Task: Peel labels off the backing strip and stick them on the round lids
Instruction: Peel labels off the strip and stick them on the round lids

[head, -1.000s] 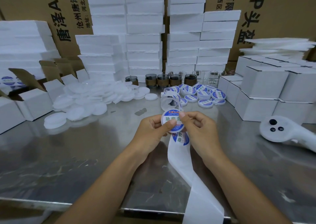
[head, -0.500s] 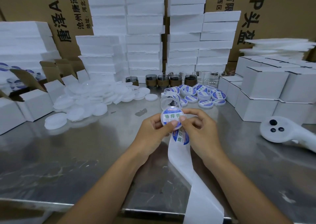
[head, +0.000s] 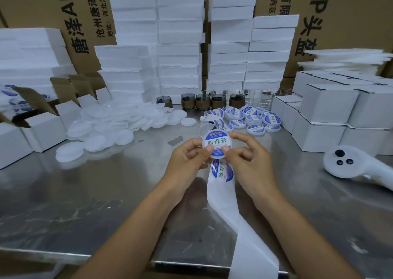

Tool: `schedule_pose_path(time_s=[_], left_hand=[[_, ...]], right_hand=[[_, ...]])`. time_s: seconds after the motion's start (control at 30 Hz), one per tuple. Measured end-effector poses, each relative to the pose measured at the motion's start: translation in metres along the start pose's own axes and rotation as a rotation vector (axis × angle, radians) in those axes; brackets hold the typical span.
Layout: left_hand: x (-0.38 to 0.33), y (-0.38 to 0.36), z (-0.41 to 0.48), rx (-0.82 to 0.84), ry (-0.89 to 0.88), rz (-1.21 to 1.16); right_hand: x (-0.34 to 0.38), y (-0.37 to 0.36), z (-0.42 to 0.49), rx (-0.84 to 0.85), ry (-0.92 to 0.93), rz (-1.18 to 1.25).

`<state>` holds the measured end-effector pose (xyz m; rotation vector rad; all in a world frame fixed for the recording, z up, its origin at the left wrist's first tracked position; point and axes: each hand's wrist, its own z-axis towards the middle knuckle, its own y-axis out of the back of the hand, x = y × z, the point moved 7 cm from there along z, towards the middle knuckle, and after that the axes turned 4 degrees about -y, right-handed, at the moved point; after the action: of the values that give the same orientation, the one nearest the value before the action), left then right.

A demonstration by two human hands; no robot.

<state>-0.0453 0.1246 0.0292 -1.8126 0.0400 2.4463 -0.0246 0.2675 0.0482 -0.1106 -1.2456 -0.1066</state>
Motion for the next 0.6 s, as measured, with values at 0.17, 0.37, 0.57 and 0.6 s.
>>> schedule_pose_path(time_s=[0.17, 0.37, 0.57, 0.6], left_hand=[[0.001, 0.0, 0.0, -0.004, 0.017, 0.019], [-0.002, -0.001, 0.0, -0.016, -0.001, 0.026], [0.004, -0.001, 0.006, -0.08, 0.005, -0.02], [0.005, -0.001, 0.007, -0.078, -0.002, -0.019]], right_hand=[[-0.001, 0.001, -0.001, -0.007, -0.052, 0.056], [-0.005, -0.002, -0.002, 0.022, -0.121, 0.025], [-0.008, 0.031, 0.046, -0.105, -0.217, -0.051], [-0.011, 0.04, 0.06, -0.137, -0.247, -0.059]])
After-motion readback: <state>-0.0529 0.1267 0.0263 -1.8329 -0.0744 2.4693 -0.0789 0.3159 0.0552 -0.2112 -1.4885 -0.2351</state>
